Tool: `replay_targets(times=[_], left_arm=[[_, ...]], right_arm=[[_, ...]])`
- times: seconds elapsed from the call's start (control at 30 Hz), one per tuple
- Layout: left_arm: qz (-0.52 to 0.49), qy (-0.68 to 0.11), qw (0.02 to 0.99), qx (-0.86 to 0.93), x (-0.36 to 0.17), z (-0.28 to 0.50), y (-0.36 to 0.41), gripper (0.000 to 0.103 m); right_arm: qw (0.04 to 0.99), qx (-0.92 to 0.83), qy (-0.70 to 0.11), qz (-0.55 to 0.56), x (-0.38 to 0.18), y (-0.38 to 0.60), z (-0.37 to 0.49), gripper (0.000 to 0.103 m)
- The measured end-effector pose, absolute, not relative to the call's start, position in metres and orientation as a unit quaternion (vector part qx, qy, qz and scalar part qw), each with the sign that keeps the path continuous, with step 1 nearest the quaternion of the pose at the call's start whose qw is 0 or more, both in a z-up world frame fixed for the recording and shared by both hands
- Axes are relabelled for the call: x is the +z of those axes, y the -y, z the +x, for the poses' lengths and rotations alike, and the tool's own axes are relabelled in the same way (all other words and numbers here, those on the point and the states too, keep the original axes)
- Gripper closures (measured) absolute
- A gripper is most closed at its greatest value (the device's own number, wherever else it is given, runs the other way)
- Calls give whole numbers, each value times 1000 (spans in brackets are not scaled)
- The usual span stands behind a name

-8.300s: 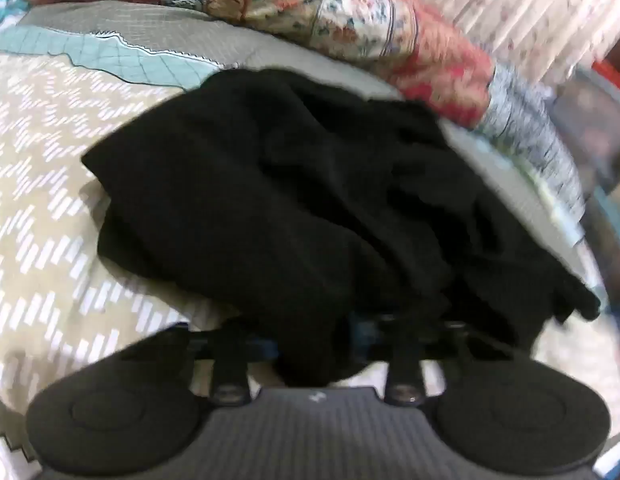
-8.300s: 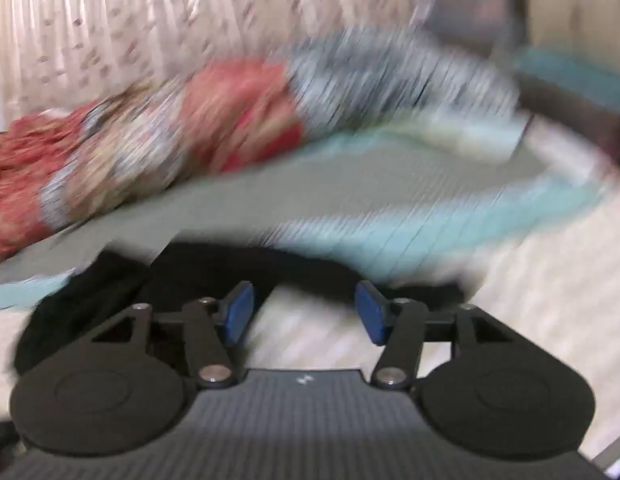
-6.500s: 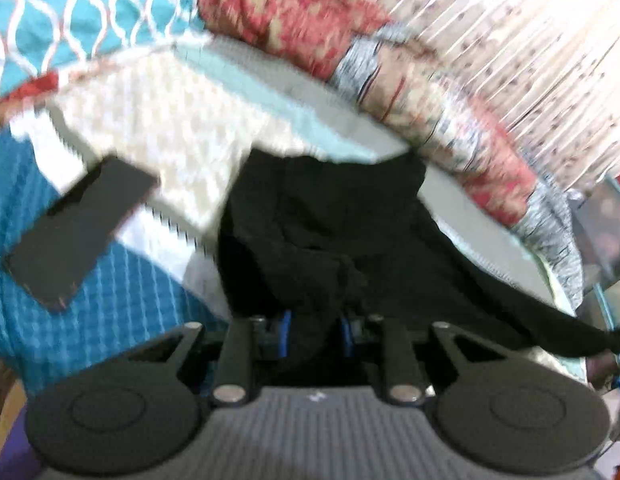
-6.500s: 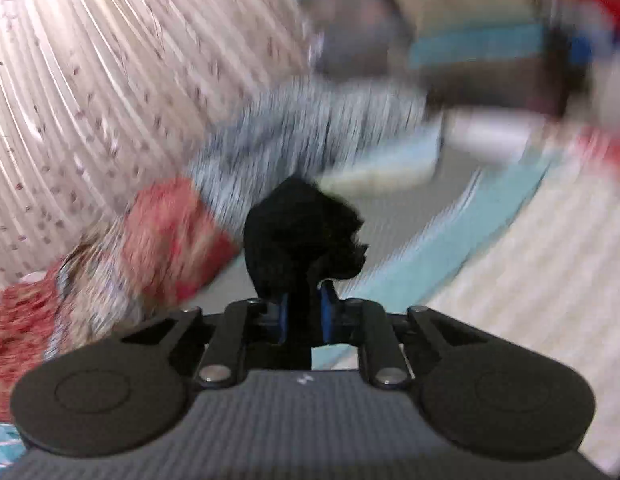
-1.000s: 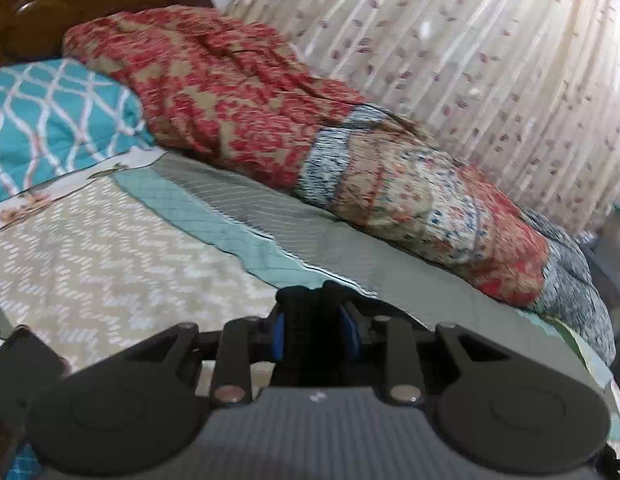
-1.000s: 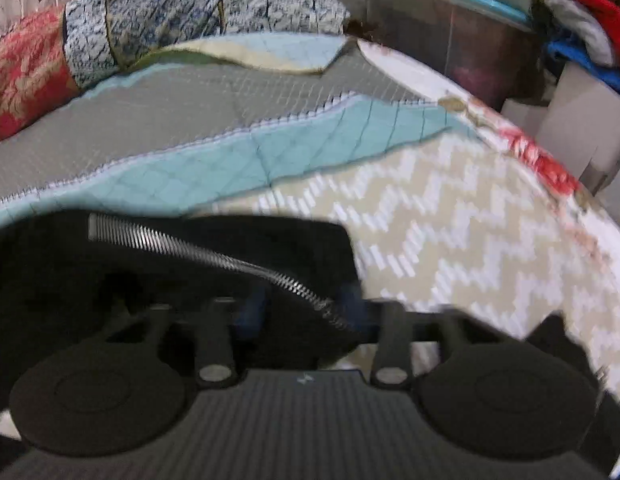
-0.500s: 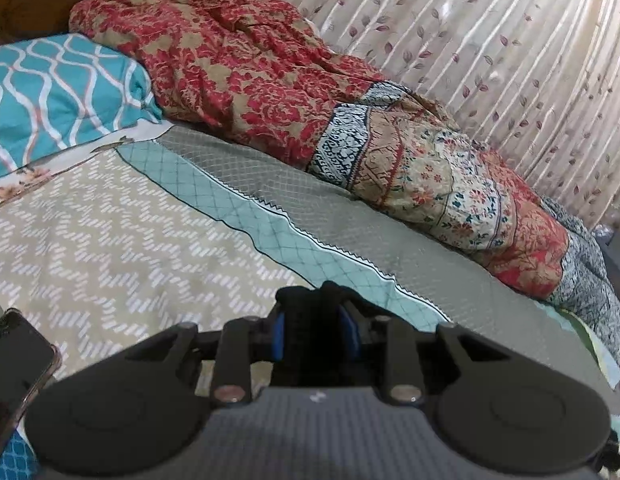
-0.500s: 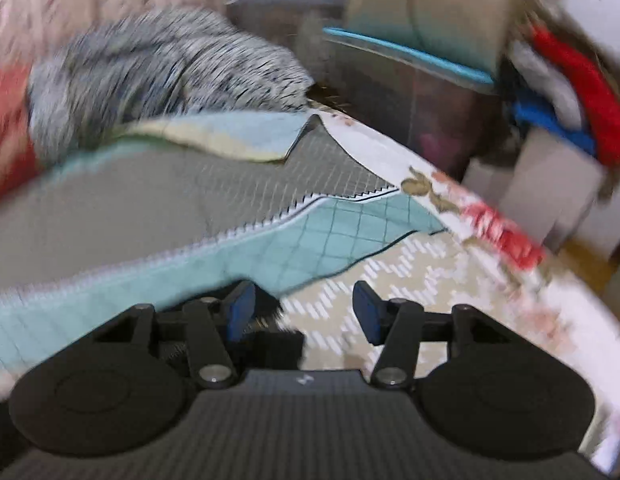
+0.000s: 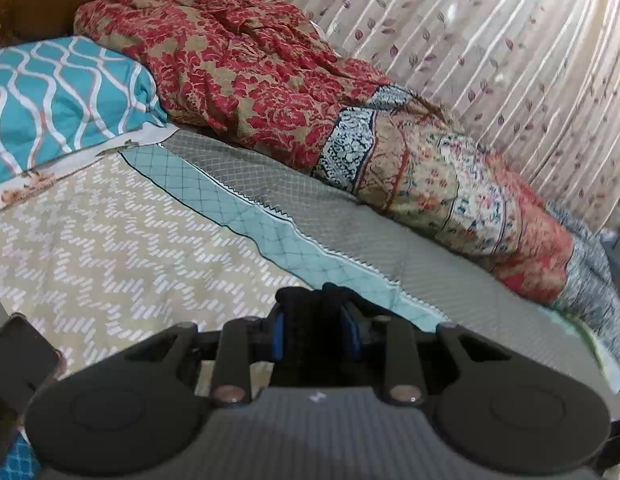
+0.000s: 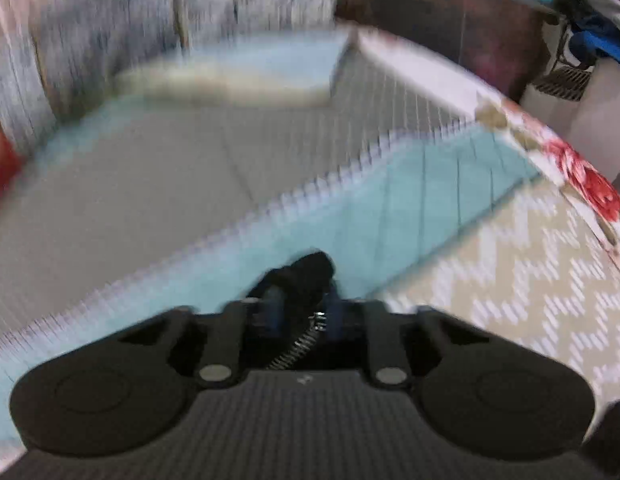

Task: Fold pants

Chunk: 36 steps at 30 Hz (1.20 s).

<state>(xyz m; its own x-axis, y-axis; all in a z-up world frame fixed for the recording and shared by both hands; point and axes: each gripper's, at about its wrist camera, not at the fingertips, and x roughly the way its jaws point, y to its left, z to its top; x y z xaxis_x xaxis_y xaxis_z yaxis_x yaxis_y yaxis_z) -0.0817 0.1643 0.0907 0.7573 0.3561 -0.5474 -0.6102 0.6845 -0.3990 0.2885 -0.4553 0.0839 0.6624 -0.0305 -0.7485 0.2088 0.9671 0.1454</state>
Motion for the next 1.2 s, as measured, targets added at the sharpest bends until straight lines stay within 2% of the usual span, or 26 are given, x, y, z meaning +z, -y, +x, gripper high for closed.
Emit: replay_targets(times=[0.1, 0.23, 0.33, 0.57, 0.8, 0.87, 0.9, 0.93, 0.97, 1.07, 1.2], left_arm=[[-303, -207, 892, 265, 93, -87, -164, 77], [-321, -197, 891, 254, 95, -97, -160, 77], [-334, -189, 894, 231, 100, -111, -157, 77], [-337, -172, 911, 165, 106, -173, -136, 77], [-350, -217, 904, 118, 72, -244, -100, 76], [-344, -249, 898, 114, 58, -258, -87, 74], [-341, -265, 895, 110, 52, -264, -80, 70], [-340, -278, 892, 107, 47, -269, -75, 67], [-339, -291, 888, 107, 43, -276, -70, 62], [-341, -306, 881, 118, 39, -297, -69, 56], [-351, -309, 874, 131, 43, -316, -78, 47]], right_arm=[[932, -43, -299, 201, 122, 478, 274, 91], [928, -40, -295, 224, 139, 501, 260, 91], [919, -27, -277, 280, 147, 527, 225, 91], [903, -20, -274, 330, 159, 584, 149, 91], [878, -76, -275, 384, 118, 663, 60, 89], [870, -105, -293, 383, 95, 674, 43, 78], [861, -131, -308, 383, 82, 680, 34, 56], [849, -161, -319, 389, 69, 686, 25, 39], [836, -198, -317, 401, 58, 693, 13, 38], [809, -239, -295, 448, 41, 712, -19, 39], [805, -229, -278, 471, 48, 716, -37, 39]])
